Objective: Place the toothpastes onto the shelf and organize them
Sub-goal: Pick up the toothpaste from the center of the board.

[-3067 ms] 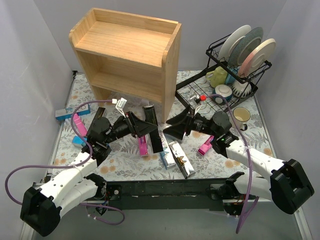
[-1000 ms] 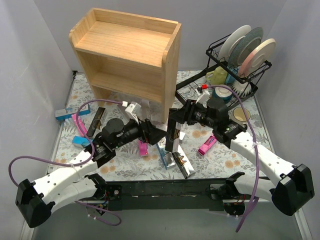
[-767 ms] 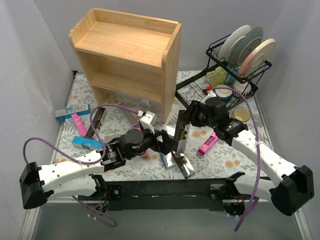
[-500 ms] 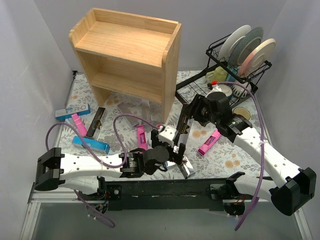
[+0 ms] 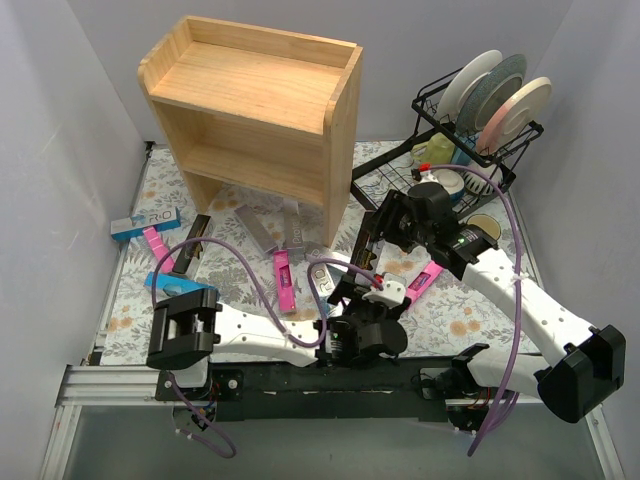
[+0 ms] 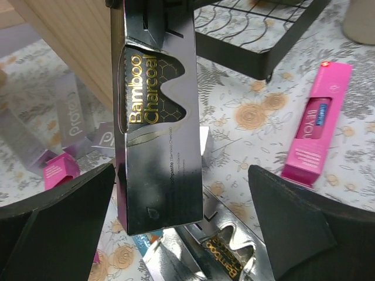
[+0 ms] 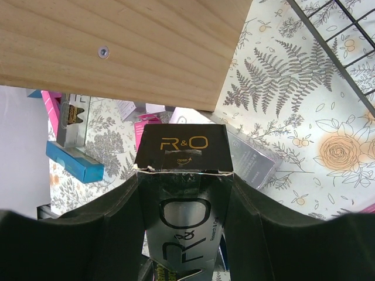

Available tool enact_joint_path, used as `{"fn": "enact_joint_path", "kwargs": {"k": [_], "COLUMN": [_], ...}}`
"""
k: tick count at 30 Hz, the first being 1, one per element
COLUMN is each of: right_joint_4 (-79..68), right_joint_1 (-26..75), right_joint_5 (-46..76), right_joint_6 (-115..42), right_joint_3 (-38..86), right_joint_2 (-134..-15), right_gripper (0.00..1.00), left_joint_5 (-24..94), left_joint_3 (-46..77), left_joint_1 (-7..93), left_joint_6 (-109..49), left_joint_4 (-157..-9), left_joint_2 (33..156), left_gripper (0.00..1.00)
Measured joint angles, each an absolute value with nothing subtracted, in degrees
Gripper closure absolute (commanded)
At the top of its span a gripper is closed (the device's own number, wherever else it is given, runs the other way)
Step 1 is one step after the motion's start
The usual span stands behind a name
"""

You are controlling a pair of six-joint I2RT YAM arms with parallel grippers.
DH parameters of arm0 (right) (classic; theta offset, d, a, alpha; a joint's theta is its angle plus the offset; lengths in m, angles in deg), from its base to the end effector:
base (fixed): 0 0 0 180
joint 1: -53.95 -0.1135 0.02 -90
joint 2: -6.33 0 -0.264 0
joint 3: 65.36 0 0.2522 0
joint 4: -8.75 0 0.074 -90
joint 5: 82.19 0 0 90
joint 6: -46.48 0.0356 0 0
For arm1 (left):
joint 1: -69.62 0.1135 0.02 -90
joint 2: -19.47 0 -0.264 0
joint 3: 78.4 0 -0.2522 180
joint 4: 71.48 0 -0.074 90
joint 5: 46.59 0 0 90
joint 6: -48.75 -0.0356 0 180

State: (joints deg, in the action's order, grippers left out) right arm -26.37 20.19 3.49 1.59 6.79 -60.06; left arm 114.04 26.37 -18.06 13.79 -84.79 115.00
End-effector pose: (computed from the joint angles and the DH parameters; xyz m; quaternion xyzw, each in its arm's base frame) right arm 0.2182 0.1426 0.3270 0.1042 0.8565 0.2953 0.4103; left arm 0.0479 -0.3518 0.2413 -0.0600 0.7669 -0.2025 0.6060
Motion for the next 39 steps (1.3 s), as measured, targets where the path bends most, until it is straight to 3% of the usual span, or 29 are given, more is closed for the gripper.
{"fn": "enact_joint_path", "kwargs": {"k": [18, 26, 28, 35, 37, 39], "right_joint_4": [-25.80, -25.10, -25.10, -24.95, -24.93, -24.73], "right_joint_1": [20.25, 20.60, 20.60, 20.56, 20.56, 20.56], "right_joint_5": [5.18, 4.92, 5.18, 6.51, 6.62, 6.90], "right_joint_6": [2.55, 2.02, 1.65, 1.65, 1.70, 1.80], "right_joint_3": [6.66, 6.60, 6.60, 6.57, 6.57, 6.57], "right_joint_2": [-60.04, -60.04, -60.04, -60.04, -60.06, -60.06], "right_gripper": [0.71, 0.71, 0.71, 0.71, 0.71, 0.71], "left_joint_5": [127.22, 128.53, 128.71, 128.69, 128.64, 128.45], "left_joint_3": [15.75, -3.25, -6.26, -6.55, -6.33, -6.26], "left_joint_1": [-16.66, -14.67, -14.37, -14.22, -14.19, -14.19], "left_joint_6": [17.95, 50.82, 56.79, 67.21, 68.30, 69.13], "left_joint_4": [-101.20, -141.81, -149.11, -160.72, -161.77, -162.60], "left_joint_2": [128.68, 140.55, 143.43, 144.29, 143.87, 143.50], "left_gripper": [0.22, 0.18, 0.23, 0.45, 0.45, 0.39]}}
